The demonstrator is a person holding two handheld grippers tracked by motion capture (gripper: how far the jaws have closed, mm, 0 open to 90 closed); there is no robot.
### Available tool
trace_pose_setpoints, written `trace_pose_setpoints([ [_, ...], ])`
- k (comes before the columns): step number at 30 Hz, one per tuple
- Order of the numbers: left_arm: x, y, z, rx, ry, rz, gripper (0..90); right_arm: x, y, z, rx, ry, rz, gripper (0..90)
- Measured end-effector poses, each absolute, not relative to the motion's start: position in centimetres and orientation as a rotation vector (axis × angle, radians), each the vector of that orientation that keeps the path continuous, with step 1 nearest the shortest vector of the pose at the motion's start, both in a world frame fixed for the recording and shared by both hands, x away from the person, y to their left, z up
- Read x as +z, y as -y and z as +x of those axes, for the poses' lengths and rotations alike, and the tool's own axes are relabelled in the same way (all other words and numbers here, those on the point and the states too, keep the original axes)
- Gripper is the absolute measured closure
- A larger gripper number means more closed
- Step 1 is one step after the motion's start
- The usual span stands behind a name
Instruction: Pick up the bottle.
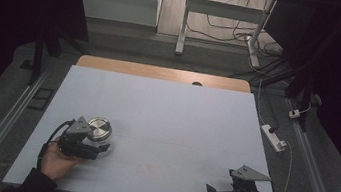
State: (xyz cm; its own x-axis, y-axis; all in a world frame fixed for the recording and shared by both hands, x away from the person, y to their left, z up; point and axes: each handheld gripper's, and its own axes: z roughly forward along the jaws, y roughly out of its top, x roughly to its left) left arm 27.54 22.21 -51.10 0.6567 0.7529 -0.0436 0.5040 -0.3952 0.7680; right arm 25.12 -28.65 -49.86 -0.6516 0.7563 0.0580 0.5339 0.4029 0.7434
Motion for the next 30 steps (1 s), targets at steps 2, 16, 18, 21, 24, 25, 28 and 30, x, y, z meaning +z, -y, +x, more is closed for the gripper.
trace_pose_setpoints([
  [2, -50.8, -22.0, 27.5, 0.403, -0.956, 2.083, 15.8, -49.9, 28.6, 25.1, 1.099, -2.375, 1.128, 0.0],
  [16, -48.9, -20.2, 28.1, 0.399, -0.863, 2.113, 15.8, -49.9, 28.7, 25.1, 1.099, -2.372, 1.132, 0.0],
  [18, -48.6, -19.7, 28.2, 0.394, -0.847, 2.117, 15.8, -49.9, 28.7, 25.1, 1.100, -2.371, 1.133, 0.0],
  [21, -48.1, -19.1, 28.4, 0.389, -0.818, 2.122, 15.8, -49.9, 28.7, 25.1, 1.100, -2.371, 1.134, 0.0],
  [24, -47.7, -18.4, 28.6, 0.382, -0.793, 2.121, 15.8, -49.8, 28.7, 25.1, 1.100, -2.370, 1.133, 0.0],
  [25, -47.6, -18.2, 28.7, 0.381, -0.786, 2.124, 15.8, -49.8, 28.7, 25.1, 1.102, -2.370, 1.133, 0.0],
  [28, -47.3, -17.5, 28.9, 0.373, -0.764, 2.128, 15.8, -49.8, 28.7, 25.1, 1.105, -2.369, 1.135, 0.0],
  [30, -47.1, -17.0, 29.1, 0.363, -0.748, 2.132, 15.8, -49.8, 28.7, 25.1, 1.103, -2.370, 1.135, 0.0],
])
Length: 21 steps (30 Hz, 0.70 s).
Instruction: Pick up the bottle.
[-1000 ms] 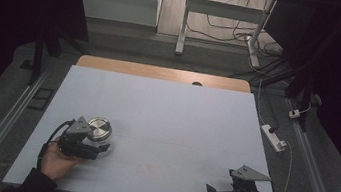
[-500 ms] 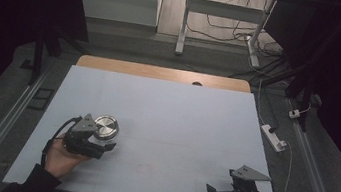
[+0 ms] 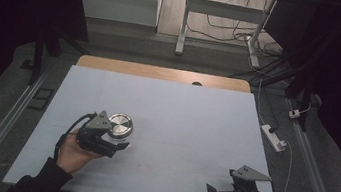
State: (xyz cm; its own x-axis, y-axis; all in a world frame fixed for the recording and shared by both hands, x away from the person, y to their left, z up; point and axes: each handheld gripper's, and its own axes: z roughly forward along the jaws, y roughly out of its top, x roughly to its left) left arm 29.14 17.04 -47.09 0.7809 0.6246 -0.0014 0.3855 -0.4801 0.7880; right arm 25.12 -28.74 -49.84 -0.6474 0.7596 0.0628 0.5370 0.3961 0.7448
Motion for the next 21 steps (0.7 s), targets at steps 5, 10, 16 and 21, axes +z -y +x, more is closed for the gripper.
trace_pose_setpoints([
  [5, -46.7, -15.9, 29.6, 0.347, -0.717, 2.135, 15.8, -49.8, 28.7, 25.1, 1.105, -2.370, 1.133, 0.0],
  [10, -46.3, -14.7, 30.0, 0.338, -0.685, 2.141, 15.9, -49.8, 28.8, 25.1, 1.108, -2.368, 1.133, 0.0],
  [16, -46.0, -13.4, 30.4, 0.329, -0.646, 2.155, 15.8, -49.8, 28.8, 25.1, 1.110, -2.368, 1.134, 0.0],
  [21, -45.8, -12.5, 30.7, 0.314, -0.629, 2.154, 15.8, -49.9, 28.8, 25.1, 1.113, -2.369, 1.134, 0.0],
])
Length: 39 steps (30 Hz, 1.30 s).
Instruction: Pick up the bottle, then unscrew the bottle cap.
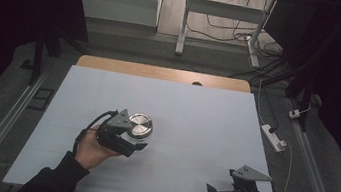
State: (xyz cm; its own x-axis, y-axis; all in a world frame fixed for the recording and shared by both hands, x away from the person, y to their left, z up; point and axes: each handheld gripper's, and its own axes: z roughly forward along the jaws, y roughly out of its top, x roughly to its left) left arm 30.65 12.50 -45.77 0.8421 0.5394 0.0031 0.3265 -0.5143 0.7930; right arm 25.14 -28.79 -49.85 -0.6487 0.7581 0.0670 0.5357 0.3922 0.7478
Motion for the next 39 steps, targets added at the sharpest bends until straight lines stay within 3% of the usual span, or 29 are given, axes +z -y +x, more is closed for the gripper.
trace_pose_setpoints([
  [17, -45.5, -9.5, 31.3, 0.265, -0.559, 2.166, 15.8, -49.9, 28.8, 25.1, 1.111, -2.371, 1.137, 0.0],
  [39, -45.5, -9.3, 31.1, 0.252, -0.560, 2.152, 15.8, -49.3, 28.5, 25.0, 1.181, -2.382, 1.085, 0.0],
])
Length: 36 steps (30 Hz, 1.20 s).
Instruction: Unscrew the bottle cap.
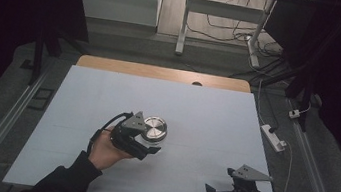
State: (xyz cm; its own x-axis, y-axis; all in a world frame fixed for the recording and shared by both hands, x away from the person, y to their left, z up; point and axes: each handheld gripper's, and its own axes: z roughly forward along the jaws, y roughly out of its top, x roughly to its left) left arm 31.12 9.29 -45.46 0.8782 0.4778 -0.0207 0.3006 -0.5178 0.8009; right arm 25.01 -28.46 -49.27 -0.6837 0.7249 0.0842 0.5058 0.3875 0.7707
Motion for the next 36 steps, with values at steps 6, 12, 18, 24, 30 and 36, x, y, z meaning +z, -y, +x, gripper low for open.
trace_pose_setpoints([
  [6, -45.7, -9.1, 31.2, 0.244, -0.564, 2.158, 15.8, -48.8, 27.8, 25.0, 1.205, -2.387, 1.032, 0.0],
  [12, -46.0, -8.8, 31.2, 0.234, -0.556, 2.167, 15.9, -48.1, 26.6, 25.0, 1.251, -2.392, 0.935, 0.0],
  [18, -46.1, -8.6, 31.1, 0.228, -0.549, 2.175, 15.9, -47.2, 25.3, 25.3, 1.332, -2.391, 0.889, 0.0],
  [24, -46.2, -8.4, 31.2, 0.222, -0.542, 2.180, 15.9, -45.8, 23.6, 25.9, 1.405, -2.388, 0.828, 0.0],
  [30, -46.3, -8.3, 31.1, 0.220, -0.539, 2.180, 15.9, -44.9, 21.9, 26.7, 1.426, -2.409, 0.778, 0.0],
  [36, -46.4, -8.1, 31.1, 0.214, -0.535, 2.181, 15.9, -44.4, 20.1, 27.6, 1.421, -2.448, 0.775, 0.0],
])
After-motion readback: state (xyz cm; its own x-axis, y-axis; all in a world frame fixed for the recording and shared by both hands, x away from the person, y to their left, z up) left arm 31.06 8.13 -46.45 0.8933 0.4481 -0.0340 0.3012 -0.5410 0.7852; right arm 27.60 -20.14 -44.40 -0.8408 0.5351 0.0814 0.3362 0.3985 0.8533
